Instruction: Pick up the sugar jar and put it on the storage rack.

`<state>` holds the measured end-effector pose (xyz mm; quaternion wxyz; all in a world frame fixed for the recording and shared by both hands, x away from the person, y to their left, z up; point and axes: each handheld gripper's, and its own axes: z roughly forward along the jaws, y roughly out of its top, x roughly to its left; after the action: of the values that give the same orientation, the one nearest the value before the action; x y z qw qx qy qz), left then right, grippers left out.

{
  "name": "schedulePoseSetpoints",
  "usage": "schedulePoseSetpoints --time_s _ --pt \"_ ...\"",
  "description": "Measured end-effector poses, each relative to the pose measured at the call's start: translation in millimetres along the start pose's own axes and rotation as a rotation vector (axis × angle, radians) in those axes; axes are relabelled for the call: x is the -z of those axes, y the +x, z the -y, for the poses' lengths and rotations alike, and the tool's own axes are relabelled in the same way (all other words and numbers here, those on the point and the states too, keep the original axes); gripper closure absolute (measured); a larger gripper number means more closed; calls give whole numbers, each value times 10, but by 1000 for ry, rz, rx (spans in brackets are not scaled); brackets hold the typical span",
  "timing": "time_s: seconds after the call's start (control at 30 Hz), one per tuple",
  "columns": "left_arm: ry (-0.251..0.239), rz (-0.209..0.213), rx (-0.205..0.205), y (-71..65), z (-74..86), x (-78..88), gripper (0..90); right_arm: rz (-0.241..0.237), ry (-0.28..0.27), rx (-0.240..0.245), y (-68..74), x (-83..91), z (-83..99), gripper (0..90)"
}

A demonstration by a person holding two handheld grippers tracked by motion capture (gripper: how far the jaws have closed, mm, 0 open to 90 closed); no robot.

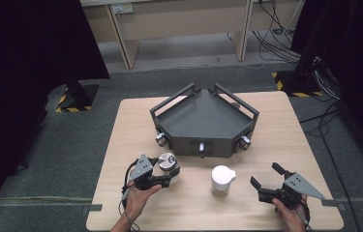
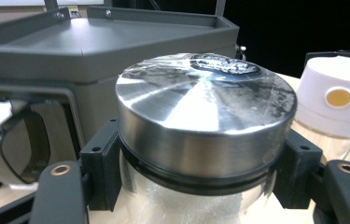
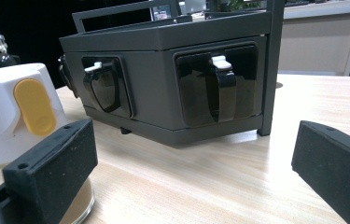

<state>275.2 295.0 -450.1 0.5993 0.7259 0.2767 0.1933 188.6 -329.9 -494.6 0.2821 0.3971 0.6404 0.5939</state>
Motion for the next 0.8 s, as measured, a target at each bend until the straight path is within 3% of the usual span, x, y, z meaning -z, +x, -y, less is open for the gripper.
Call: schedulePoseSetpoints --time_s 0.4,0.8 --pt "6 25 -13 46 -293 -59 311 -1 0 0 -2 1 1 3" --pt "-22 30 -18 91 -562 -87 311 -4 2 -1 -6 -3 1 3"
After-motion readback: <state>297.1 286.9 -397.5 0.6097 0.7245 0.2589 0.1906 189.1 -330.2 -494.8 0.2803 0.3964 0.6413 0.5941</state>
